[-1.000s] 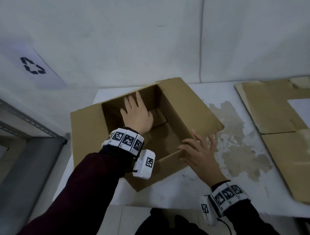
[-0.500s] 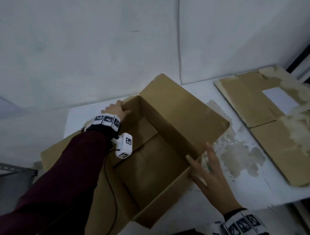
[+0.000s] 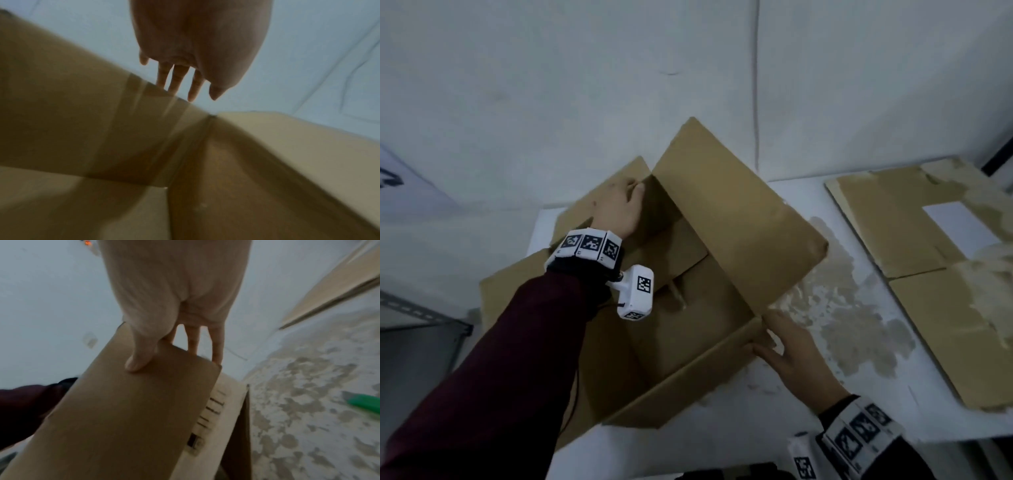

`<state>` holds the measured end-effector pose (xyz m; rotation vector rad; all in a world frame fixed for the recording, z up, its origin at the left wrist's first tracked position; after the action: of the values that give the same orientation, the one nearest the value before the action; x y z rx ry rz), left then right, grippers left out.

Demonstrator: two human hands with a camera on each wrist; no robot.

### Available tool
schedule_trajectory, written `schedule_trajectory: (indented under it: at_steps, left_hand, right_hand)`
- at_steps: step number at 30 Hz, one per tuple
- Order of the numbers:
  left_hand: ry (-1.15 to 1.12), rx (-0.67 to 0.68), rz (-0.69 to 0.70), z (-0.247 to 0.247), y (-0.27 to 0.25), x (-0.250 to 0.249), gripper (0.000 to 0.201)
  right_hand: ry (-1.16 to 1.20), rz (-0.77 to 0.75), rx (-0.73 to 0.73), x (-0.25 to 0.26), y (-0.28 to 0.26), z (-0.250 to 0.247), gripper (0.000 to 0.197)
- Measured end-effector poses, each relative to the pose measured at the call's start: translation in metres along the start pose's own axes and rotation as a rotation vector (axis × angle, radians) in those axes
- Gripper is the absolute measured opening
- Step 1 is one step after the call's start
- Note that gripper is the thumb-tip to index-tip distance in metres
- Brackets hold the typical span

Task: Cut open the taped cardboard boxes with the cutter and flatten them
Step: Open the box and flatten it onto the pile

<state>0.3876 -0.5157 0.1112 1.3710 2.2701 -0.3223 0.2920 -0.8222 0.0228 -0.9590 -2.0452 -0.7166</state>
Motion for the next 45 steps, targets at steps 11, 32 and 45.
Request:
schedule_trajectory:
  at_steps: [11,32,45]
  left_hand:
    - [-0.374,-0.246,0.211,-0.062,-0.234,-0.076,0.109]
    - [-1.056,-0.160,-0.205,0.007,-0.246,-0.001,0.047]
    - [-0.187,-0.400,0.041,-0.072,-0.287,-0.022,0.087]
  right_hand:
    - [-0.266,-0.615,-0.166,0.104,0.017,0.026,0.043]
    - [0.346,0.286,-0.175,0.020,-0.008,-0.021,0.033]
    - [0.643,0.675,-0.185,-0.027,-0.005,-0.035,0.076]
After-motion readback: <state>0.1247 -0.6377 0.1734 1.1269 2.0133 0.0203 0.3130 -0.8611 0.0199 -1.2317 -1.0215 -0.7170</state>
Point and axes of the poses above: each hand's wrist, its own y-axis towards the middle knuckle, its own z-axis out of the palm, x = y × z, the point moved 4 cm from there along y, towards the middle knuckle, and after that the axes turned 1 degree about -y, right-handed, at the moved point
